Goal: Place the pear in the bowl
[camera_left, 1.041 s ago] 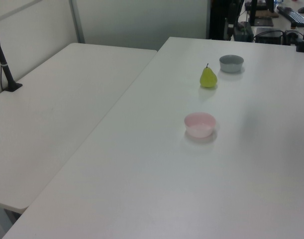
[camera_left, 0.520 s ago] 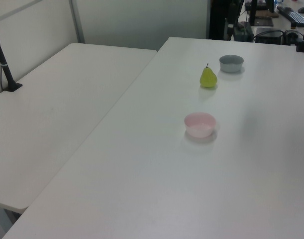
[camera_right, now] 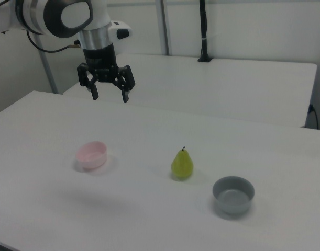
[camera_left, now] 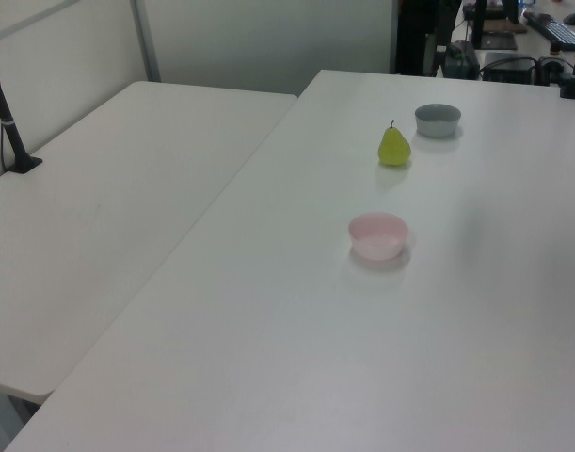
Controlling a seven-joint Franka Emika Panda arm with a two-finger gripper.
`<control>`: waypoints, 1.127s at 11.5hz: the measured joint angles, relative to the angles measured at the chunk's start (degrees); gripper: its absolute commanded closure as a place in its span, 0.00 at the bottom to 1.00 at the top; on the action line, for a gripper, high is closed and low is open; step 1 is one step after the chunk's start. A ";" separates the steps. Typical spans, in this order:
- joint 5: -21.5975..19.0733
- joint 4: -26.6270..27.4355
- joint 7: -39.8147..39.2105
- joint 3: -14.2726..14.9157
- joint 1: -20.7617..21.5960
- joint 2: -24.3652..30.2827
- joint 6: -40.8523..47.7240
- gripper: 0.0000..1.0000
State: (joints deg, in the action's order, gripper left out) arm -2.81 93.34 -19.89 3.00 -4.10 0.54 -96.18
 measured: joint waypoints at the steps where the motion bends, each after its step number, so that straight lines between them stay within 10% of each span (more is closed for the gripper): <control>1: 0.00 0.00 -2.42 0.14 -0.08 0.00 0.00 0.00; 13: 1.07 -0.98 -12.22 3.74 -0.51 -0.84 1.21 0.00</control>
State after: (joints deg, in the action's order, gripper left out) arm -1.74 92.35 -32.11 6.74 -4.61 -0.30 -94.97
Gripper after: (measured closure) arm 0.000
